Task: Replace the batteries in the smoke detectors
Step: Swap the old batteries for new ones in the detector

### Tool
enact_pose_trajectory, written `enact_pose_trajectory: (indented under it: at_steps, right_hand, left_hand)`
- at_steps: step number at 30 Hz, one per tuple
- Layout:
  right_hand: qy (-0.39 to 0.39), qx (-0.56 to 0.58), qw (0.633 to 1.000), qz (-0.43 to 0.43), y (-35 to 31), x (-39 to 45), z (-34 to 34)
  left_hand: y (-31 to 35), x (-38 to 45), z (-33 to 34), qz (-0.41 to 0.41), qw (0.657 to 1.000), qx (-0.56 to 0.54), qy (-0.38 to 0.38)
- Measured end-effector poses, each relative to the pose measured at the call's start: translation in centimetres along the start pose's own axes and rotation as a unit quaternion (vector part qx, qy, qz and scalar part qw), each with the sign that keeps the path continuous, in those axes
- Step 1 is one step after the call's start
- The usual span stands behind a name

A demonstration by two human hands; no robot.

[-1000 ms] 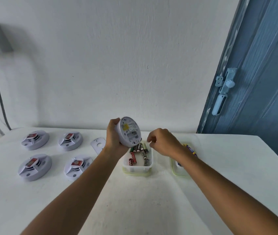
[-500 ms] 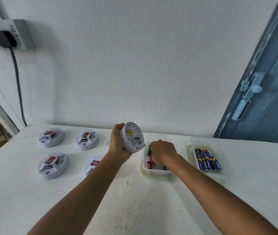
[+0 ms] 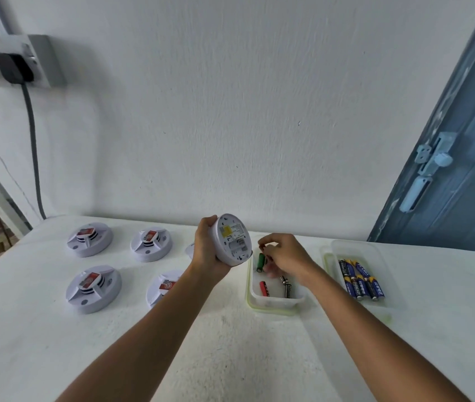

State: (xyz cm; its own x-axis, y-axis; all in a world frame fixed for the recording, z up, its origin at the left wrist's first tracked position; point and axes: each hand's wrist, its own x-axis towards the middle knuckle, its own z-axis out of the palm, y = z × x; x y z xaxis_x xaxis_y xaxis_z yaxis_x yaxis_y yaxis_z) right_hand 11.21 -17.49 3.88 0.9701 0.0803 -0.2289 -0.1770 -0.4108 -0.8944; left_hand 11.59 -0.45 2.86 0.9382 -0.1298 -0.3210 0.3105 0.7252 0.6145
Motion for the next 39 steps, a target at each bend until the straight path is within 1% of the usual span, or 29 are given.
enact_pose_trajectory:
  at_steps: [1,2,3,5,7,10,13,16,23,25,28,30,32,35,37,39]
  right_hand:
    - [-0.034,0.084,0.996,0.007,-0.3,-0.4,-0.5]
    - [-0.052,0.134,0.990,-0.001,-0.6,-0.6,-0.9]
    - [-0.054,0.164,0.985,-0.020,-0.8,-0.8,-1.2]
    - [-0.034,0.221,0.973,-0.053,-1.3,-0.9,-1.6]
    - [-0.016,0.274,0.959,-0.066,-1.7,-1.0,-1.4]
    - [-0.003,0.297,0.951,-0.081,-1.9,-1.0,-0.4]
    - [0.017,0.266,0.956,-0.119,-1.8,-0.9,0.6]
    - [0.064,0.170,0.971,-0.155,-1.7,-0.8,1.1]
    - [0.161,0.098,0.961,-0.200,-1.3,-1.4,2.4]
    - [0.187,0.092,0.957,-0.204,-1.3,-1.6,2.7]
    - [0.189,0.115,0.954,-0.204,-1.1,-2.1,3.2]
    - [0.186,0.103,0.954,-0.213,-1.0,-2.4,3.4]
    - [0.198,0.072,0.948,-0.237,-0.7,-2.5,3.6]
    - [0.222,-0.012,0.929,-0.294,-0.2,-2.4,4.0]
    - [0.213,-0.063,0.923,-0.315,0.0,-2.3,3.9]
    - [0.176,-0.086,0.928,-0.315,-0.1,-2.1,3.1]
  left_hand:
    - [0.1,0.0,0.0,-0.001,1.000,-0.005,0.002]
    - [0.2,-0.1,0.0,-0.002,1.000,-0.009,0.003]
    - [0.2,-0.2,0.1,-0.003,1.000,-0.012,0.004]
    - [0.2,-0.3,0.4,-0.005,1.000,-0.020,0.004]
    - [0.2,-0.4,0.7,-0.007,1.000,-0.024,-0.001]
    - [0.0,-0.7,1.4,-0.014,0.999,-0.026,-0.030]
    - [0.0,-1.1,2.0,-0.014,0.998,-0.028,-0.047]
    - [0.0,-0.8,2.0,-0.005,0.998,-0.042,-0.041]
    - [-0.1,-0.5,1.9,0.021,0.996,-0.076,-0.033]
    - [-0.1,-0.3,1.8,0.028,0.996,-0.083,-0.036]
    - [-0.3,-0.3,1.9,0.033,0.994,-0.091,-0.049]
    - [-0.4,-0.3,1.9,0.032,0.993,-0.105,-0.053]
    - [-0.5,-0.3,2.0,0.039,0.992,-0.108,-0.057]
    - [-0.4,-0.2,2.3,0.043,0.991,-0.113,-0.065]
    - [-0.3,-0.1,2.4,0.046,0.991,-0.108,-0.064]
    - [-0.1,-0.1,2.4,0.050,0.992,-0.097,-0.058]
